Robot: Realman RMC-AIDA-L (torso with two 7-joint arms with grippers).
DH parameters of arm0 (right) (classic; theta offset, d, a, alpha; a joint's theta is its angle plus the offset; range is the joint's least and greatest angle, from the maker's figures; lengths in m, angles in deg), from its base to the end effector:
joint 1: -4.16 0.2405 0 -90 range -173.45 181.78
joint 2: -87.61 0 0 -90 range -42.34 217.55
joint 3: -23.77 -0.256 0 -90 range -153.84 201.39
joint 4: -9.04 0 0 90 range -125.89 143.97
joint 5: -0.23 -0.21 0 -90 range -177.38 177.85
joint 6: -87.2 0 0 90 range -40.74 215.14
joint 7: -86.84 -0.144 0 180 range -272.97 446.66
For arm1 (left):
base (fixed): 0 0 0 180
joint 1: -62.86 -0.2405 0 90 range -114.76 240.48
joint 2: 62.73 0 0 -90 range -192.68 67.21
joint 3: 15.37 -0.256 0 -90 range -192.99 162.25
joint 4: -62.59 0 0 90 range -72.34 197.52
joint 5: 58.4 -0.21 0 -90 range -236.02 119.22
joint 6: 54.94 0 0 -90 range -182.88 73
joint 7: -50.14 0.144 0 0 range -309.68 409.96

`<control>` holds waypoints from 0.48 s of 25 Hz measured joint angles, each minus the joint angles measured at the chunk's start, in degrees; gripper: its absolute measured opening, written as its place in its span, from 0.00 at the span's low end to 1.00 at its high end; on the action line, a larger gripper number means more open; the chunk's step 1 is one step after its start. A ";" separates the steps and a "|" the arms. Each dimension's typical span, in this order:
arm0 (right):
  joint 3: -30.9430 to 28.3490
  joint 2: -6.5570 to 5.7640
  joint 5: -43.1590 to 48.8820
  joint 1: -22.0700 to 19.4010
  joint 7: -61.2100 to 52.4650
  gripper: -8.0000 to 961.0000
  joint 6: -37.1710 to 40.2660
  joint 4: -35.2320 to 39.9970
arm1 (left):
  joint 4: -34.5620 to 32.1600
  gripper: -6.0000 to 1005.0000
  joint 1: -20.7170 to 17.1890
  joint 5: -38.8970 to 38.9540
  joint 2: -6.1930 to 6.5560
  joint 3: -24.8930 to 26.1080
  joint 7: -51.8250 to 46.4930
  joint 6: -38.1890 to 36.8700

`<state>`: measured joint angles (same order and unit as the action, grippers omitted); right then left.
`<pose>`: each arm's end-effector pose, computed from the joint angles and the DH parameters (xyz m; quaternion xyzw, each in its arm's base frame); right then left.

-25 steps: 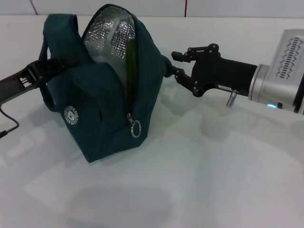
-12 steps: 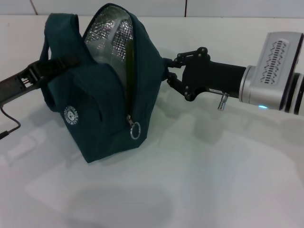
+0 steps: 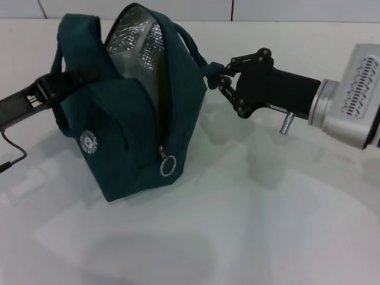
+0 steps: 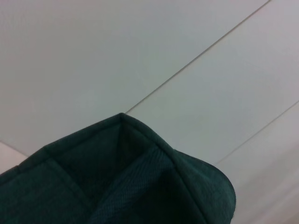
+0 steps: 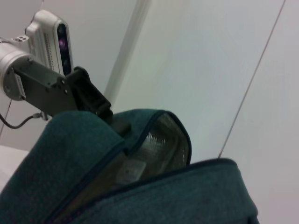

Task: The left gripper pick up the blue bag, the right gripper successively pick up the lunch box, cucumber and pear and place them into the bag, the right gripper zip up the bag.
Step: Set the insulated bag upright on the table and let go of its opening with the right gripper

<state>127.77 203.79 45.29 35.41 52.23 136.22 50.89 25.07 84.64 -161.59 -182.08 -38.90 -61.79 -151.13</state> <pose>0.1578 0.3694 -0.0734 -0.9185 -0.0944 0.2553 0.2869 -0.3003 0.2974 0.0551 -0.7245 -0.5045 -0.4525 0.1258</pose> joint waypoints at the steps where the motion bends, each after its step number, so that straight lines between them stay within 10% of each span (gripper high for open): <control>1: -0.04 0.00 -0.02 -0.82 0.53 0.08 0.10 0.99 | 0.00 0.05 0.02 0.46 -0.01 -0.11 0.01 -0.36; 12: -2.98 -0.52 0.02 -11.60 4.40 0.07 6.69 14.77 | 1.70 0.05 1.87 1.69 -0.10 -2.97 0.04 -2.93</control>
<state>124.78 203.27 45.30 23.81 56.62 142.91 65.67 26.77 86.51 -159.90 -182.18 -41.87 -61.75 -154.06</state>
